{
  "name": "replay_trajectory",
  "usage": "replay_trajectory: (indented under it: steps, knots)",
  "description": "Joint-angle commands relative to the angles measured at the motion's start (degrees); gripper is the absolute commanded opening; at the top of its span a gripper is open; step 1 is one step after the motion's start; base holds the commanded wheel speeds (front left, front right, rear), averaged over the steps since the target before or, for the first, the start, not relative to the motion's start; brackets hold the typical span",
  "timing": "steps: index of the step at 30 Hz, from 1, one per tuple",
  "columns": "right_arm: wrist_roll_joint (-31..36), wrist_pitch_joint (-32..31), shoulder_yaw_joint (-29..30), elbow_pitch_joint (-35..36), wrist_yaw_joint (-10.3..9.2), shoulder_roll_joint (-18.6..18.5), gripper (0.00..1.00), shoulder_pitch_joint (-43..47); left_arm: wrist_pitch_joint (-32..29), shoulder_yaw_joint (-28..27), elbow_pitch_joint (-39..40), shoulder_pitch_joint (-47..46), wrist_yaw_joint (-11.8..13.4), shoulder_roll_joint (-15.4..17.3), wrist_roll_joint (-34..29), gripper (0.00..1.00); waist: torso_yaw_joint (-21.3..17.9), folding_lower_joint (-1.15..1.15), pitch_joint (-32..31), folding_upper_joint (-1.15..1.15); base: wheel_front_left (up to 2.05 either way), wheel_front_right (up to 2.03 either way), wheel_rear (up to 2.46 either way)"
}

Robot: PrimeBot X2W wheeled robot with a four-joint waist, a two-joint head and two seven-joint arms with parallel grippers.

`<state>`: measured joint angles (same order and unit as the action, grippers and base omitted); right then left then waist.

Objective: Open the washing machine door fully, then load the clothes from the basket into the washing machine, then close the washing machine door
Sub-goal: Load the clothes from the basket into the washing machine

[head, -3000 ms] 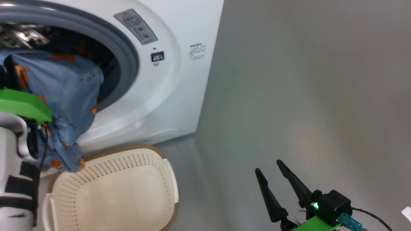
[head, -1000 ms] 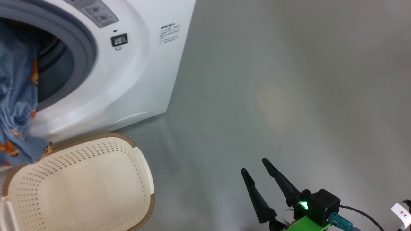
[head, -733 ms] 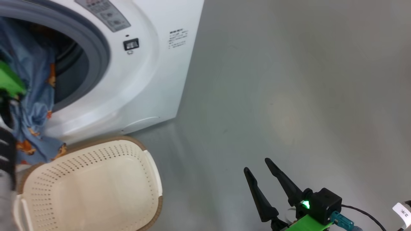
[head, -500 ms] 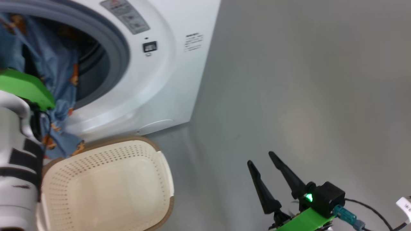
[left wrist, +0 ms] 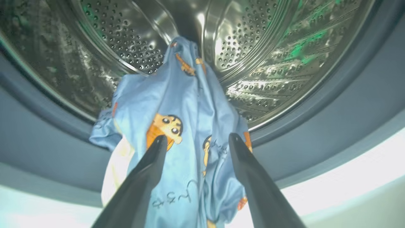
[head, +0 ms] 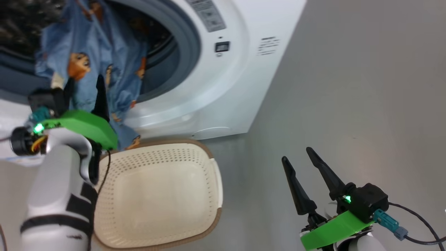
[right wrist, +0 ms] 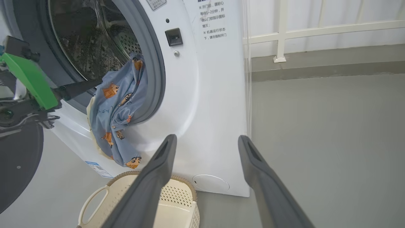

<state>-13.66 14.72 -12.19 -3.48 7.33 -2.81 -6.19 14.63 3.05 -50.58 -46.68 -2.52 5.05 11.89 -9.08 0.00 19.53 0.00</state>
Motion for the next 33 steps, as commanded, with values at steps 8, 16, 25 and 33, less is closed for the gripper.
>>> replay_trajectory:
  steps: [8,16,25,33]
  knots:
    - [2.0,0.3,0.4,1.7,0.16,-0.1,1.0,-2.1,0.4,-1.1,14.2,10.4,0.4,0.1,0.4,1.0,5.7,0.0,1.2,0.0,0.0,0.0,0.0]
    - [2.8,0.3,1.3,1.7,0.16,-0.1,1.0,-2.1,0.4,-0.9,25.6,21.3,0.0,-1.2,2.1,1.0,6.8,0.0,1.1,0.0,0.0,0.0,0.0]
    - [3.7,0.3,0.8,0.8,0.16,-0.1,1.0,-0.9,0.4,-1.4,31.5,28.6,-0.2,-1.6,3.1,1.0,7.3,0.0,-1.1,0.0,0.0,0.0,0.0]
    - [3.7,0.3,0.3,0.3,0.16,-0.4,1.0,1.4,0.4,-1.7,36.3,35.7,0.4,-1.7,1.4,1.0,7.0,0.0,-4.3,0.0,0.0,0.0,0.0]
